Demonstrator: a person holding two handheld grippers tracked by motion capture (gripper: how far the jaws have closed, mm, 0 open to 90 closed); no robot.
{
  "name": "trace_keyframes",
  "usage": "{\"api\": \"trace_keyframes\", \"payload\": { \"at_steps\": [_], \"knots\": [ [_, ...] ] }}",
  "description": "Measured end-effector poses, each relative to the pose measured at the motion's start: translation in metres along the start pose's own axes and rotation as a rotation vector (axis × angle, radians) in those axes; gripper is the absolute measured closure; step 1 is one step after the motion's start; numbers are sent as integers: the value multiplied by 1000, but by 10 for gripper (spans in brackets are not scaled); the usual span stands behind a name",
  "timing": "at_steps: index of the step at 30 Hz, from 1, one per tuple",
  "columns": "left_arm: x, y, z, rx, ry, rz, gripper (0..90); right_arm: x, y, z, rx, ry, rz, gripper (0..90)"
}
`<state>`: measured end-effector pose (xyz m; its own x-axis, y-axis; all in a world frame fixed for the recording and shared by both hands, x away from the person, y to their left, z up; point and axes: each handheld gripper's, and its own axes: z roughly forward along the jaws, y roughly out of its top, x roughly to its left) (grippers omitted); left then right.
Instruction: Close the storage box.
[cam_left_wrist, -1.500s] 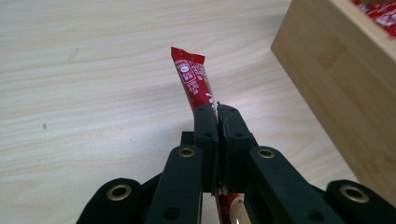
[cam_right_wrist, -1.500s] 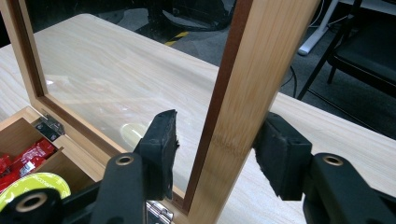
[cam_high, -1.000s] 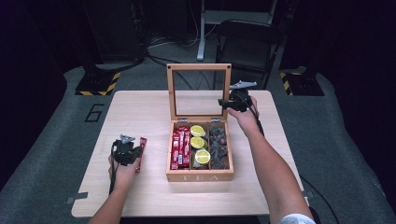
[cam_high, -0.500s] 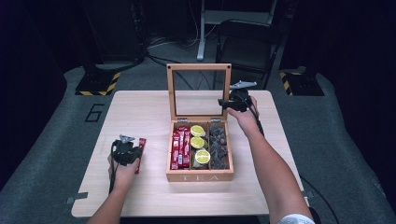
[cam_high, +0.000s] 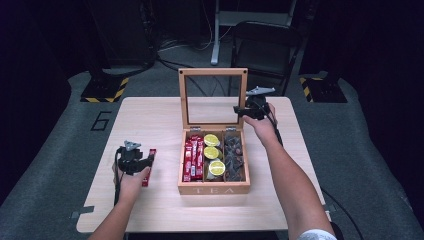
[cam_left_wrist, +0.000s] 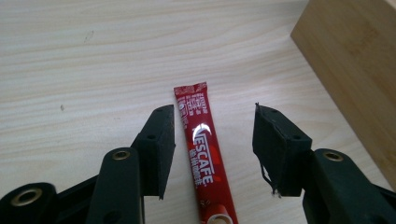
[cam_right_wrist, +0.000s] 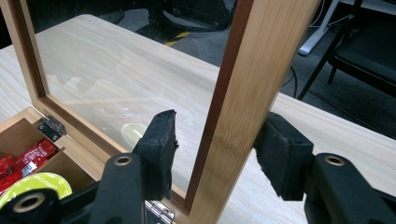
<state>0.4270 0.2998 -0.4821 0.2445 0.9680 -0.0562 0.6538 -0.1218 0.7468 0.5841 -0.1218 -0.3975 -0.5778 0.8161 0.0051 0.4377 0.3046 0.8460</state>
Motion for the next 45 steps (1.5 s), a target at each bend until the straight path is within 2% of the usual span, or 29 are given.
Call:
{"api": "trace_keyframes", "payload": {
  "at_steps": [3,6,7,8,12,16,18,21,26,32,45],
  "knots": [
    [-3,4,-3,-23,-6,-17,482,0,0,0,-1,1,-1,485],
    [-3,7,-6,-34,-11,-6,482,0,0,0,1,-2,0,488],
    [-3,8,-7,-24,-17,-6,481,0,0,0,1,-3,1,492],
    [-4,9,-7,-38,-13,-8,482,0,0,0,1,-2,6,492],
    [-5,14,-10,-43,-23,-9,481,0,1,-1,1,6,32,494],
    [-7,19,-12,-53,-28,-19,482,-1,1,-2,2,6,37,540],
    [-8,20,-13,-58,-31,-17,482,-2,1,-4,8,-9,31,602],
    [-9,23,-14,-61,-37,-7,481,-3,1,-4,17,-18,25,611],
    [-14,27,-16,-72,-74,-49,482,-3,2,-4,19,-16,31,617],
    [-23,34,-18,-77,-81,-7,483,-4,2,-6,18,-1,51,627],
    [-32,49,-21,-92,-84,21,483,-3,2,-11,21,10,42,637]
  ]
}}
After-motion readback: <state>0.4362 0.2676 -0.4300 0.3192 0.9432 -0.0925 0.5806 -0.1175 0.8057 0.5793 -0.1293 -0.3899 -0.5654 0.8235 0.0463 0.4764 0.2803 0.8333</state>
